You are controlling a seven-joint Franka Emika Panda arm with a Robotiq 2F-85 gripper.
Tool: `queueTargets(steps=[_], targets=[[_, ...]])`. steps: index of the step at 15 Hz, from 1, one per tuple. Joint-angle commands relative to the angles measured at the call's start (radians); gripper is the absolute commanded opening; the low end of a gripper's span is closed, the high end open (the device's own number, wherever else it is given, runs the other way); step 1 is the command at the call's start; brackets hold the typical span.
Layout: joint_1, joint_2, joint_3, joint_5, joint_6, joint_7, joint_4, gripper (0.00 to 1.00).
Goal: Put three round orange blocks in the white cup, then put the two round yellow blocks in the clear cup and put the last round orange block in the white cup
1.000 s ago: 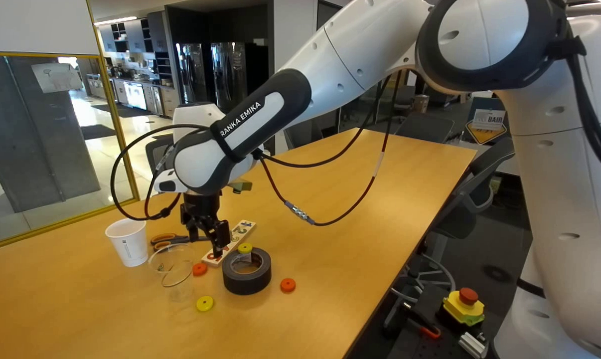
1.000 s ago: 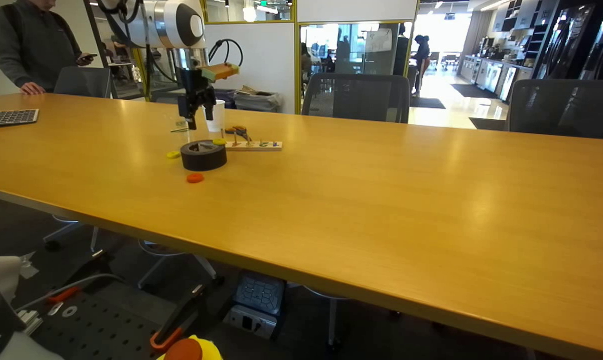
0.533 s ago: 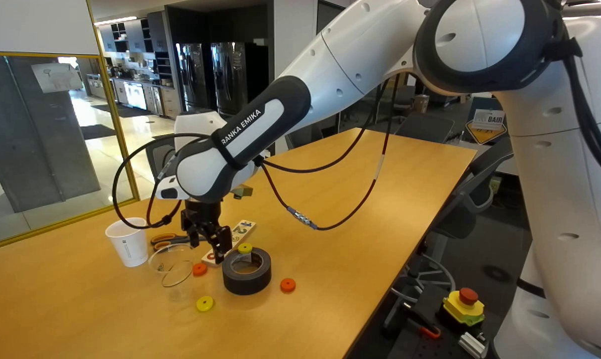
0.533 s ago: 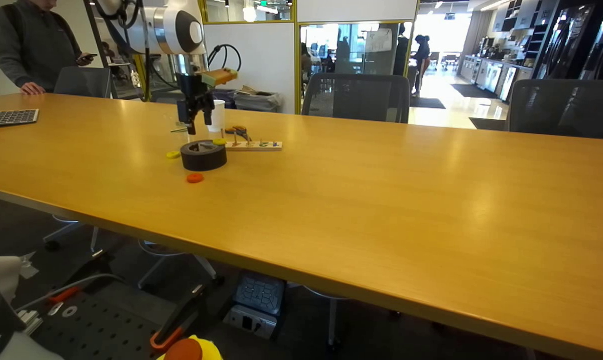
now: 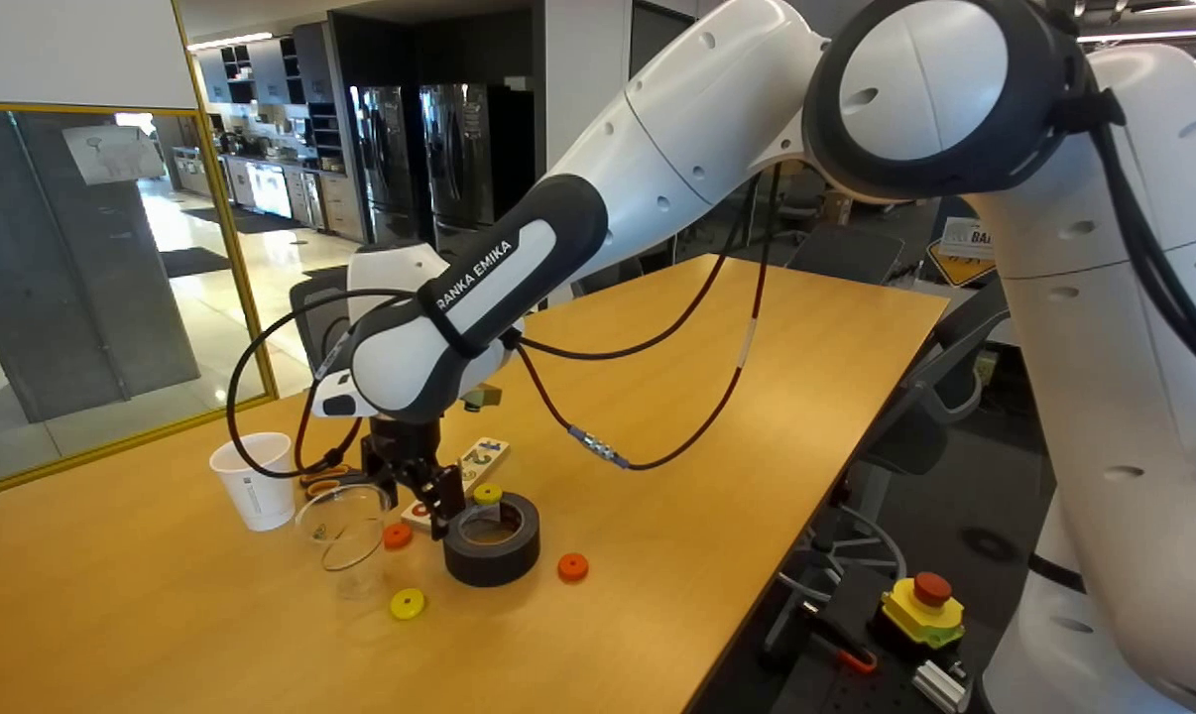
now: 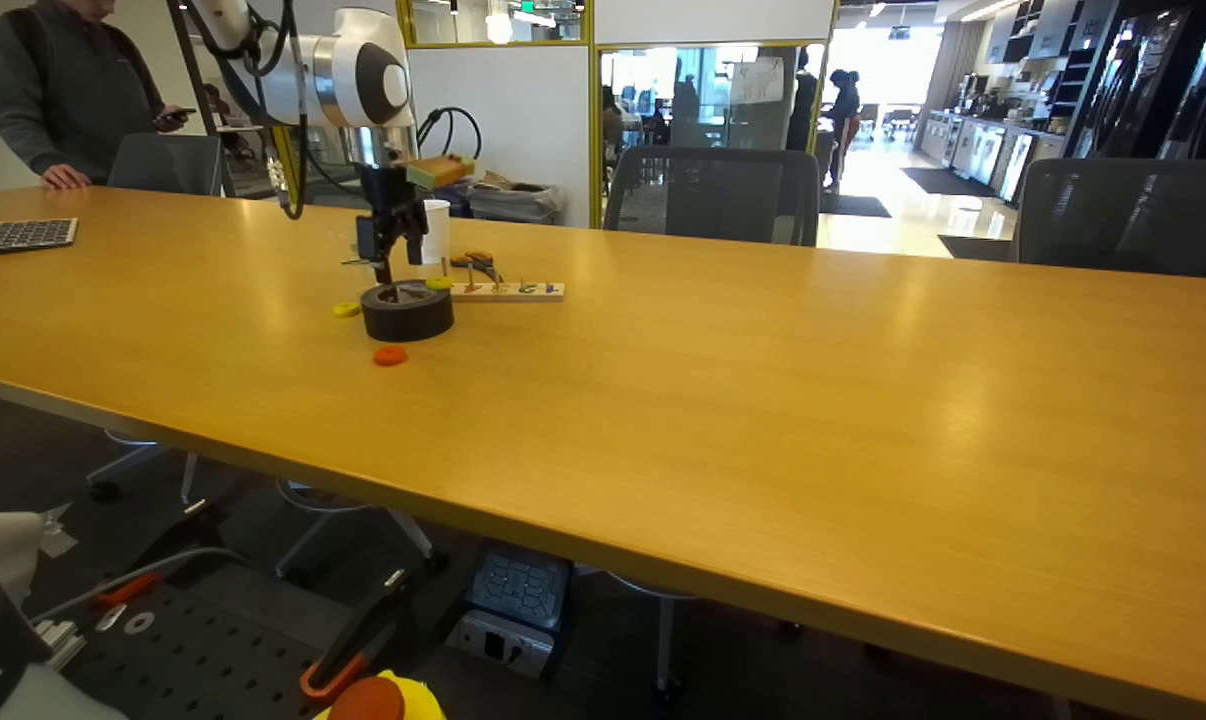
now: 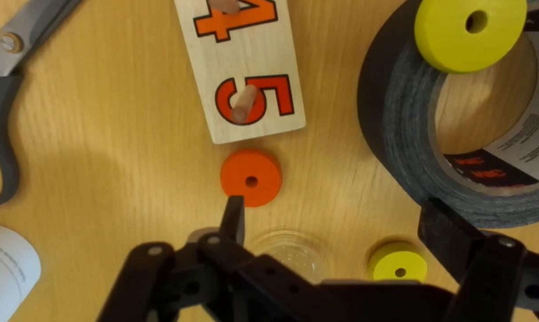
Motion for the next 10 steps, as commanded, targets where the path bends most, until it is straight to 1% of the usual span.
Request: queueTargets(steps=[1, 10], targets=[[0.006, 0.036, 0.001, -0.022, 0.006, -0.011, 0.048, 1.0], [0.015, 0.083, 0.002, -0.024, -0.015, -0.026, 0.128, 1.0]])
